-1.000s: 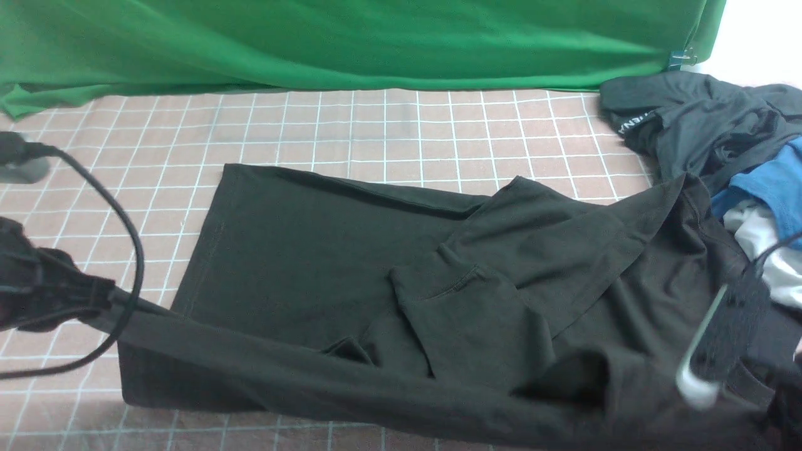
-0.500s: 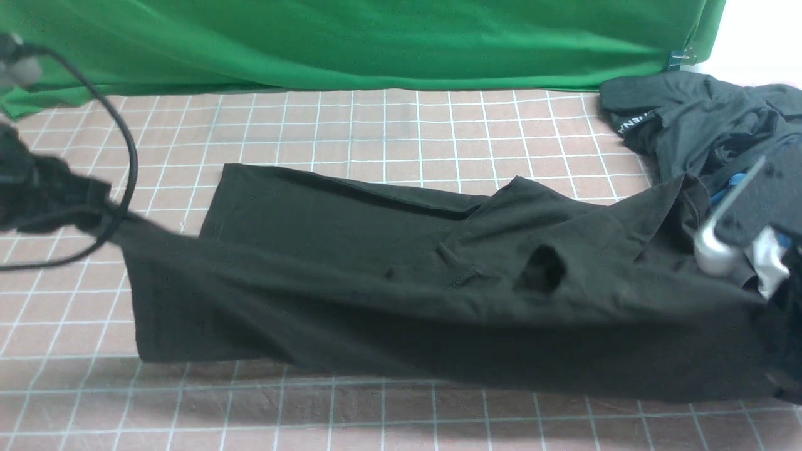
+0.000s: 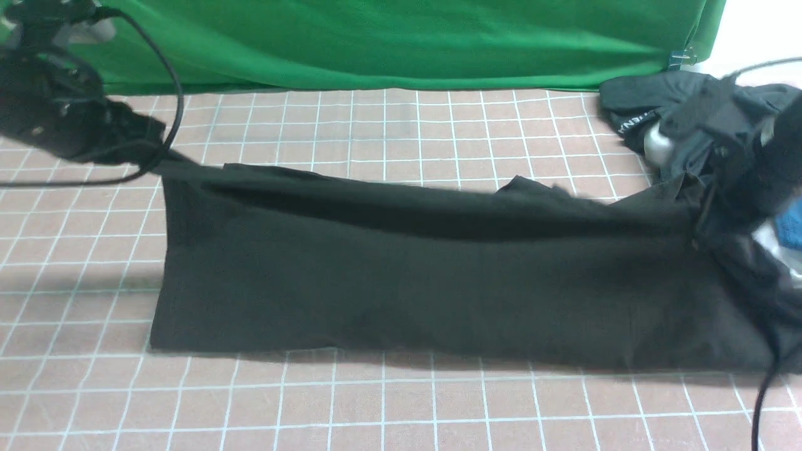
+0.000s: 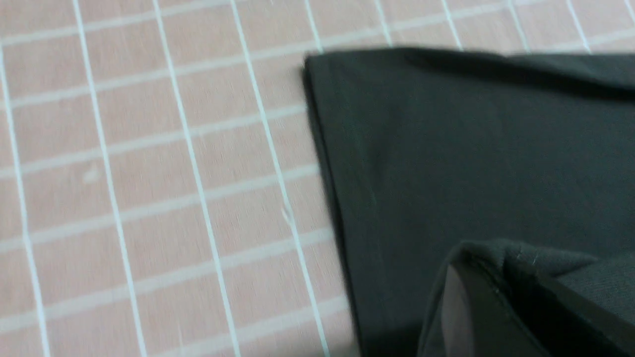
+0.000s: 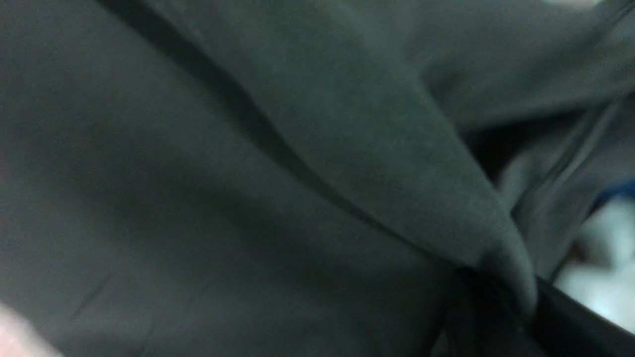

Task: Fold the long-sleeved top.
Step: Use both arms to drag the lower edge of the fabric forward and fold it over the upper edge

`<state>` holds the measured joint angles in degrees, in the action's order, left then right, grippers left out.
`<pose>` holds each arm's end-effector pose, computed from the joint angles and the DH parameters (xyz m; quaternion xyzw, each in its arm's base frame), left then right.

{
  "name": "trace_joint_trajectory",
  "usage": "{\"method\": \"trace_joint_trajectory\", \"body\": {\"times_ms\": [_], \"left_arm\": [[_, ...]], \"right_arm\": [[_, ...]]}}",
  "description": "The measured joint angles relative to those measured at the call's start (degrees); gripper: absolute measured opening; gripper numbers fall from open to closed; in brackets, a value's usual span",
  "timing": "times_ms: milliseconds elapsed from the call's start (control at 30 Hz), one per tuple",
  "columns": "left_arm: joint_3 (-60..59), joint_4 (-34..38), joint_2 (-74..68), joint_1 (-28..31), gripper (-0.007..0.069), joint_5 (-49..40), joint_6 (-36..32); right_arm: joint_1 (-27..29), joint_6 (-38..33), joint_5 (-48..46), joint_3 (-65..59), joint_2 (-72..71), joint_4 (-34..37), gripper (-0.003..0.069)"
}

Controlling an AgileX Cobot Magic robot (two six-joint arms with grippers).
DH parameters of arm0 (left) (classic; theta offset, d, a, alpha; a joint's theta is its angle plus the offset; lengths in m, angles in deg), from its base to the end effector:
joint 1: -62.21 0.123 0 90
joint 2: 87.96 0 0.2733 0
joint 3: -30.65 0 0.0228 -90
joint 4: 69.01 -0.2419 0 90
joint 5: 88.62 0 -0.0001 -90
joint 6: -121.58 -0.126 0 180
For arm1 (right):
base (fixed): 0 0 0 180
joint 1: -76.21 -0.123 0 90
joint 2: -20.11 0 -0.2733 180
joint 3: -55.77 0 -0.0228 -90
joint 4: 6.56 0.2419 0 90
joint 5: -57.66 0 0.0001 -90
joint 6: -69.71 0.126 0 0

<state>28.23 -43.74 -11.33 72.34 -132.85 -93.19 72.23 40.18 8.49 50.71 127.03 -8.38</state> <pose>0.3682 0.0276 0.2439 0.0918 0.9448 -0.0773 0.3050 0.3524 0.0215 0.1958 -0.2923 0.9421 -0.0494 0.1567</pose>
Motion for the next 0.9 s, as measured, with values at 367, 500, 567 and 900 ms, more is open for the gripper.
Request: {"method": "trace_joint_trajectory", "body": {"times_ms": [367,500,567,900], "left_arm": [[11.79,3.57,-14.07,-0.34,0.0039,3.39,-5.77],[12.89,3.33,-16.41,-0.4,0.0039,5.61,-6.1],[13.14,2.79,-16.97,-0.44,0.0039,6.77,-6.31],[13.2,-4.49,-17.35,-0.26,0.0139,14.59,-6.93]], "right_arm": [[2.43,-0.4,0.7,13.48,14.39,2.32,0.0064],[2.43,0.06,1.39,14.62,14.6,2.57,0.0067],[2.43,0.16,2.53,14.75,14.6,2.62,0.0084],[2.71,4.95,10.5,15.4,14.52,1.82,0.0356]]}}
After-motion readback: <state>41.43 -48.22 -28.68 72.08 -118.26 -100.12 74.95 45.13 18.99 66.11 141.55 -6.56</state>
